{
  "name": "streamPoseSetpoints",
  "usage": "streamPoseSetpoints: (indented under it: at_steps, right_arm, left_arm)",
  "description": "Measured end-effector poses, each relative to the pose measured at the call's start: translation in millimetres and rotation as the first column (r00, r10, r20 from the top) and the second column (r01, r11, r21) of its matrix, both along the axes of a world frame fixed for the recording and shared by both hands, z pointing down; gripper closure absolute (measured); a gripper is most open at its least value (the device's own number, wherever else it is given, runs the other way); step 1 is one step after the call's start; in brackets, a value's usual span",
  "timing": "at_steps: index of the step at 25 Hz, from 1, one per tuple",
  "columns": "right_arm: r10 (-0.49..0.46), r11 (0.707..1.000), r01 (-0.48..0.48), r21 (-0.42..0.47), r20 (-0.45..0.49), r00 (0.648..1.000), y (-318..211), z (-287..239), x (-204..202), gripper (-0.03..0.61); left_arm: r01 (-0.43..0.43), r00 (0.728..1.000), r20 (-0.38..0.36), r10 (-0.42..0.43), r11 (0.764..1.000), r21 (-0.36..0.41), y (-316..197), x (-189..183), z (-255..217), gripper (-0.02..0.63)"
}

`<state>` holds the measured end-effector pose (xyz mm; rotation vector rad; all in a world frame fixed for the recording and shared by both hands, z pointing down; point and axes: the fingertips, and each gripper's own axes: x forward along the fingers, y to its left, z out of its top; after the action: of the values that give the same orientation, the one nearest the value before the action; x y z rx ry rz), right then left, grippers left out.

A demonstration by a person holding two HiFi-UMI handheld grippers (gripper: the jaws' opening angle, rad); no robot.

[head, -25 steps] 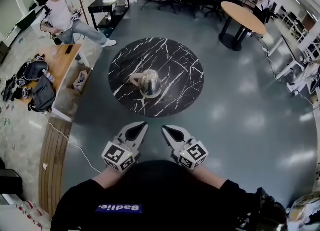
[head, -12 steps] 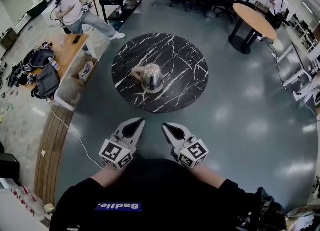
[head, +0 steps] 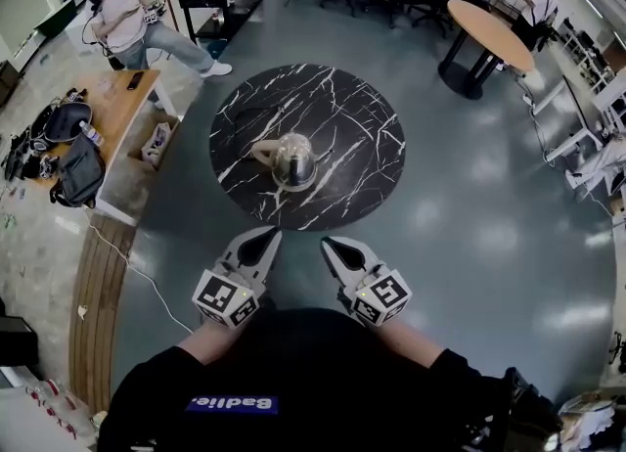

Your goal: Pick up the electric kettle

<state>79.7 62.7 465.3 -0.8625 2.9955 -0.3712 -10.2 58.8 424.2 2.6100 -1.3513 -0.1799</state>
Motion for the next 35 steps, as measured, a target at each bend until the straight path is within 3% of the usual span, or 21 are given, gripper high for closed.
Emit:
streamPoseSetpoints:
  at_steps: [17,24,35]
  right_arm:
    - [0.175,0.984,-0.176,-0.035,-0.018,0.984,-116.4,3.7,-52.9,0.575]
    - [0.243,0.969,-0.244,-0.039,-0.031,0.97,-139.2,4.7,-77.5,0.575]
    - [0.296,0.952,-0.297,-0.069,-0.032,0.955,-158.2,7.0,-79.1,0.575]
  left_arm:
    - [-0.118,0.993,0.029,0.118,0.993,0.019,-125.2,-66.0,4.7,0.607]
    - [-0.172,0.985,0.032,0.171,0.985,0.02,-149.3,-91.9,11.2,0.607]
    - [-0.166,0.985,0.049,0.165,0.986,0.016,-176.1,-108.2,18.0,0.607]
